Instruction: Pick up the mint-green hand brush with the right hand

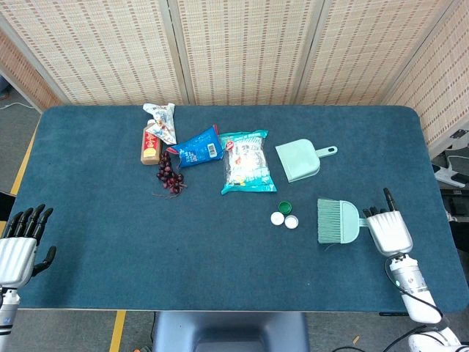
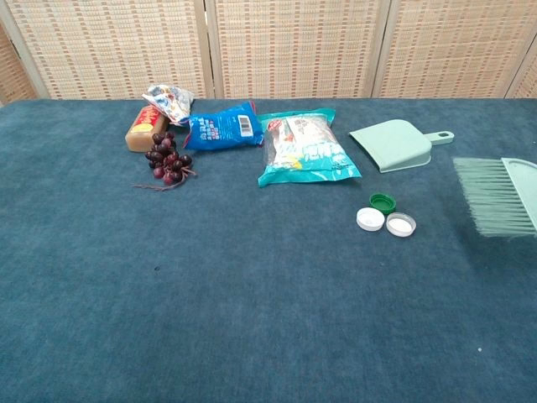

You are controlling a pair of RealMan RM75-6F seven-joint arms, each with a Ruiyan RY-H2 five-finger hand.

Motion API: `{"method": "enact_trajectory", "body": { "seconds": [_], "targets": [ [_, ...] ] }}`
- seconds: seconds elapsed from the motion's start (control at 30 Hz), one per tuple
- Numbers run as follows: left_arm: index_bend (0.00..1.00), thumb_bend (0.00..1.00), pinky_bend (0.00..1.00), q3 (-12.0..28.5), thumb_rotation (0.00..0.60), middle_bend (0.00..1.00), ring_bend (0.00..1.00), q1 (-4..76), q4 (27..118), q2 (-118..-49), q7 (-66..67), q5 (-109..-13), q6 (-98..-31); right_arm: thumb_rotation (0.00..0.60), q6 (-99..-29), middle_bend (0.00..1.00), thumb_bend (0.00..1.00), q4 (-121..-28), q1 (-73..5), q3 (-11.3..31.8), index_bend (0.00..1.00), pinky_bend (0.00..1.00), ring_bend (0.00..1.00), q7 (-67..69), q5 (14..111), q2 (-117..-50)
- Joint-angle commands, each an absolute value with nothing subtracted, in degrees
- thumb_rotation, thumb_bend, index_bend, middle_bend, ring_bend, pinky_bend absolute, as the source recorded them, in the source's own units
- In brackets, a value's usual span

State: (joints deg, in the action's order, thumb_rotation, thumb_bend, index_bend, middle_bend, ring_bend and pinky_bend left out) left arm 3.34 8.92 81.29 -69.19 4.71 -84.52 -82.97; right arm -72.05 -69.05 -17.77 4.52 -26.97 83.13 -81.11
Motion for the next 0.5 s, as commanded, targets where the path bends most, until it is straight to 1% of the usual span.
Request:
{"method": "enact_trajectory", "body": {
  "seconds": [0.03,0.13,0.2,0.27,0.4,0.5],
  "targets": [
    [0.0,0.4,0.09,3.3,0.6,0.0,0.0,9.0,81.2,-69.2,4.6,-84.4,-82.7,0.6,-72.3,0.89,0.51,-80.3,-20.2,6.3,0.99,0.02,0.62,-36.8,83.9,-75.5],
    [0.0,0.4,0.09,3.2,0.6,0.0,0.0,9.0,81.0,-69.3,4.6,-84.3,-82.3,0.6,-70.6,0.89,0.51,-88.1,-22.6,7.8,0.99,0.02,0.62,-46.7,82.9,-73.5],
    [0.0,0.4,0.09,3.1,0.6,0.0,0.0,9.0,81.0,-69.2,4.5,-84.4,-82.3,0.6,-68.8,0.89,0.51,-92.7,-24.7,9.3,0.99,0.02,0.62,-54.5,80.7,-73.3],
    [0.0,0.4,0.09,3.5,0.6,0.0,0.0,9.6,81.1,-69.3,4.7,-84.1,-81.8,0.6,-66.9,0.89,0.51,-95.4,-26.9,10.5,0.99,0.02,0.62,-61.2,78.3,-73.7],
    [0.0,0.4,0.09,3.7,0.6,0.0,0.0,9.5,80.6,-69.1,3.9,-83.9,-81.9,0.6,-64.2,0.89,0.51,-99.1,-32.0,12.7,0.99,0.03,0.62,-77.3,70.0,-77.3],
    [0.0,0.4,0.09,3.9,0.6,0.0,0.0,9.4,80.3,-69.0,3.5,-83.6,-82.0,0.6,-63.5,0.89,0.51,-100.2,-35.9,13.1,0.99,0.04,0.62,-87.4,64.0,-80.5]
  ]
}}
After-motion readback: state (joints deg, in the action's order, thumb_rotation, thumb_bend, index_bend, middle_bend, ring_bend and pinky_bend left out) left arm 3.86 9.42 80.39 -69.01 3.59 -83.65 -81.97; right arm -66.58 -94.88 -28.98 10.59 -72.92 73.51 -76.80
